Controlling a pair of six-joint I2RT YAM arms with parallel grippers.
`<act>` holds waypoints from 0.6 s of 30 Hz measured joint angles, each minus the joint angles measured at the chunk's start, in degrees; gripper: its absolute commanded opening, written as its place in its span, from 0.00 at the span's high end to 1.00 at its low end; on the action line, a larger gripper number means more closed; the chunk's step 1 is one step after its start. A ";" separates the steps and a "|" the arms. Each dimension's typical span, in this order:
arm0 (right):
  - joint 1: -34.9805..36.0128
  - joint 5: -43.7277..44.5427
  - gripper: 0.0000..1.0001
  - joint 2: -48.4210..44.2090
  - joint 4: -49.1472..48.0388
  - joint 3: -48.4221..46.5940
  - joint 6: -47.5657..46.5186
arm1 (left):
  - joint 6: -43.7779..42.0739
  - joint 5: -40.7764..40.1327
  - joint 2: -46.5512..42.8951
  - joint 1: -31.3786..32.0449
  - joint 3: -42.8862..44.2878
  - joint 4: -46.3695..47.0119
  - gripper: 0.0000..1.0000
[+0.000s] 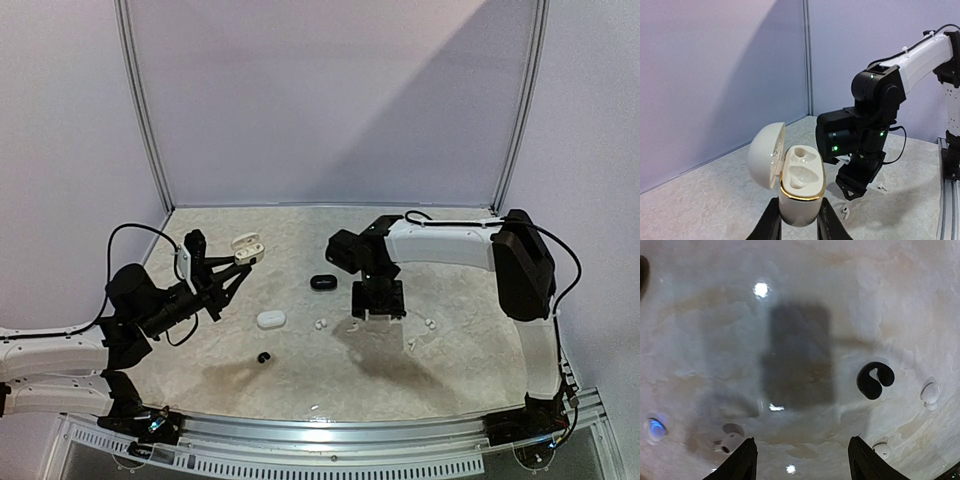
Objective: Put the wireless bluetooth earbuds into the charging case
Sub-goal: Pick up the right earbud from the center of the board.
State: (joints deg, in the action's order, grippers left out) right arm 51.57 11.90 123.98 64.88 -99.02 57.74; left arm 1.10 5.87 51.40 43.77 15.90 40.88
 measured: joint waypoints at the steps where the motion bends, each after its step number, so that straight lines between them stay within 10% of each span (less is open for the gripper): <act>1: 0.13 0.24 0.41 -0.28 0.07 1.42 0.02 | 0.00 0.09 0.02 0.15 0.00 0.20 1.00; 18: -2.80 0.11 0.46 -8.92 -1.31 16.68 -3.04 | -0.46 0.92 0.76 1.44 -0.22 0.44 1.00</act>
State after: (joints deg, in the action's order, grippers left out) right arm 48.77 12.01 115.07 63.57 -82.35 54.70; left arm 0.64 6.79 52.16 45.21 15.68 41.32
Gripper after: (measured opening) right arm 0.568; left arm 0.217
